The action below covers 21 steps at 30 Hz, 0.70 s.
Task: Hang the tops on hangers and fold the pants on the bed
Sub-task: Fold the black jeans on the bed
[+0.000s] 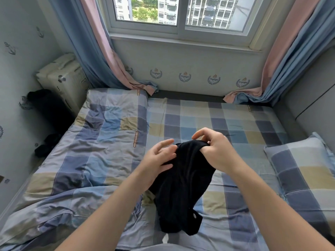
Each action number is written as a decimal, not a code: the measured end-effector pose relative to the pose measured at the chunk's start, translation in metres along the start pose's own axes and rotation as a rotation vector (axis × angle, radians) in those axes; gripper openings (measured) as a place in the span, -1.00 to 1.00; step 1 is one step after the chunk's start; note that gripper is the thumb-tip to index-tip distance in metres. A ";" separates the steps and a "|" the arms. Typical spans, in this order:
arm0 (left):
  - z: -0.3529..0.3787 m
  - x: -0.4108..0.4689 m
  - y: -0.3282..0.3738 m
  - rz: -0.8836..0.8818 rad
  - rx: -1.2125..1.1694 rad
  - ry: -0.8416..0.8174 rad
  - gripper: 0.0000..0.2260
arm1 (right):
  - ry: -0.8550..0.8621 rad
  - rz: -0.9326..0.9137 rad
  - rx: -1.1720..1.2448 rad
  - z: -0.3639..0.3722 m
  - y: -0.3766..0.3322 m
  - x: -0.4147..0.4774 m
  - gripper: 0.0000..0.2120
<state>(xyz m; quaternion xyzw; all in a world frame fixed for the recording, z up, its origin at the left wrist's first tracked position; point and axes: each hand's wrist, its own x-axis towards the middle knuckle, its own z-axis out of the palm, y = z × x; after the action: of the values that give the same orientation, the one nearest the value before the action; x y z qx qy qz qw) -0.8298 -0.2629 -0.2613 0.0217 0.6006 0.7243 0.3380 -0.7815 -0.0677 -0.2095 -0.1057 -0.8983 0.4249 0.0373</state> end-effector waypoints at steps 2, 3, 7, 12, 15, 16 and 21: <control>0.006 -0.003 -0.008 0.085 0.183 -0.083 -0.59 | -0.037 0.039 -0.030 0.003 -0.003 0.001 -0.68; 0.009 -0.002 -0.014 0.116 0.283 -0.116 -0.54 | -0.029 0.051 -0.033 0.005 -0.005 0.001 -0.68; 0.013 0.001 -0.042 0.204 0.553 -0.095 -0.56 | 0.007 0.088 0.052 0.006 -0.015 0.001 -0.69; 0.004 0.006 -0.068 0.233 0.701 0.041 -0.71 | 0.042 0.138 0.286 -0.005 -0.028 -0.006 -0.75; -0.010 0.012 -0.086 0.122 0.821 0.139 -0.83 | 0.104 0.169 0.412 -0.016 -0.030 -0.011 -0.75; -0.016 0.013 -0.092 0.078 0.866 0.178 -0.85 | 0.131 0.185 0.437 -0.019 -0.028 -0.012 -0.74; -0.048 0.017 -0.108 -0.083 0.965 0.402 -0.85 | 0.289 0.298 0.517 -0.029 0.004 -0.012 -0.70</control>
<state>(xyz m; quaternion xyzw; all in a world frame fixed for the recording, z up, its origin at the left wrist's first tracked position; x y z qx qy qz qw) -0.8139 -0.2899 -0.3765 0.0115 0.9193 0.3410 0.1960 -0.7647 -0.0456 -0.1936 -0.2823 -0.7207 0.6202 0.1273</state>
